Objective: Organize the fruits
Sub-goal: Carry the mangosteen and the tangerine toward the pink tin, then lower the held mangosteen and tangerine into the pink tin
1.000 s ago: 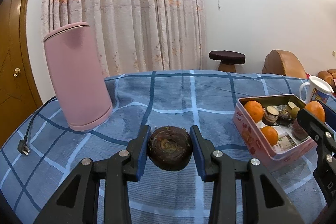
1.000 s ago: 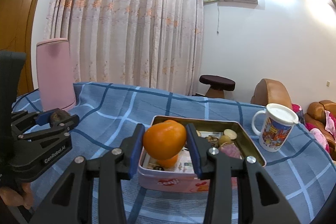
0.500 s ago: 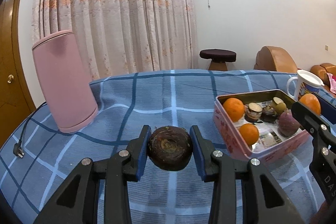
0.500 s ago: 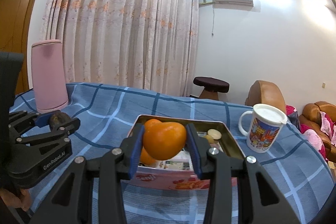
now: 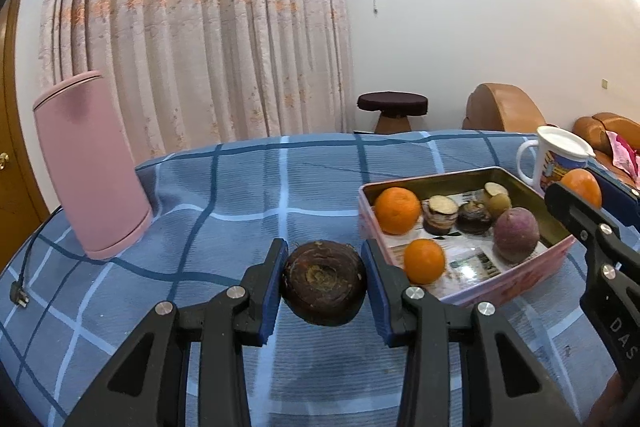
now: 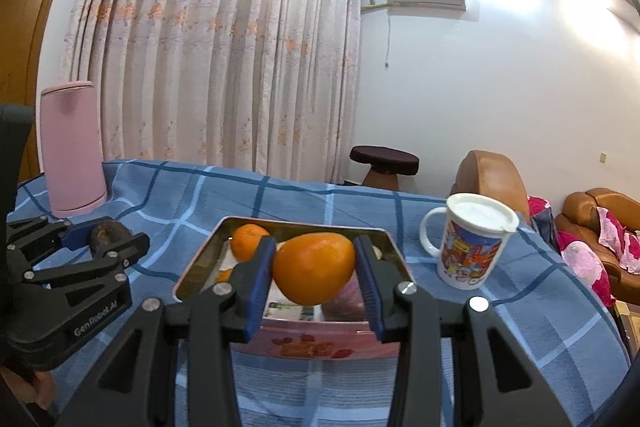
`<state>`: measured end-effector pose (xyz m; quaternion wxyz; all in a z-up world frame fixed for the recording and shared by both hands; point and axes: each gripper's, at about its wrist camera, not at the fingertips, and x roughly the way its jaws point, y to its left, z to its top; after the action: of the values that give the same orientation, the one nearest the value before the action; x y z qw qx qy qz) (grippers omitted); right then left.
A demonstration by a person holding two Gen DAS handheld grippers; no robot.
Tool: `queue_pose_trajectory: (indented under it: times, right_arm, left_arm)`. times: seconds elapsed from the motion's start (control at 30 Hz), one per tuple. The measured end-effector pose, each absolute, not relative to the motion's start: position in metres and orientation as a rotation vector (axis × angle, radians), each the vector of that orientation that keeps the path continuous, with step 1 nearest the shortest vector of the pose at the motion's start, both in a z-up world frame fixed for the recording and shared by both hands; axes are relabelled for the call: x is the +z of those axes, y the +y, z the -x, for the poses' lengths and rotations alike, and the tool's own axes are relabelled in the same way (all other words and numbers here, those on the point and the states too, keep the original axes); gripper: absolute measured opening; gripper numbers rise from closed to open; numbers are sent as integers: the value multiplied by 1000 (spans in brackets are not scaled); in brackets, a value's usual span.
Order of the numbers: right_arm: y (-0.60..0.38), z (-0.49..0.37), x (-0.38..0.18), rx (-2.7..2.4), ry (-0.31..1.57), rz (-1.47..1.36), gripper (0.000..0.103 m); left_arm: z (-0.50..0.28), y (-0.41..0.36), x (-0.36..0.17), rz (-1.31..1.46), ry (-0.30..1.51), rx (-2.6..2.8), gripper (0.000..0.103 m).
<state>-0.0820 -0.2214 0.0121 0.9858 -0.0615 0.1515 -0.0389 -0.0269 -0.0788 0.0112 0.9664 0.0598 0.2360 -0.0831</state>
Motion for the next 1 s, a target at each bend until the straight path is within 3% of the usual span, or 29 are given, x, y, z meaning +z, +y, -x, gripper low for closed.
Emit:
queue_pose_trajectory:
  times: [1.0]
  right_arm:
    - [-278, 79, 19, -180, 302, 24, 43]
  left_arm:
    - [22, -142, 15, -118, 474, -355, 40]
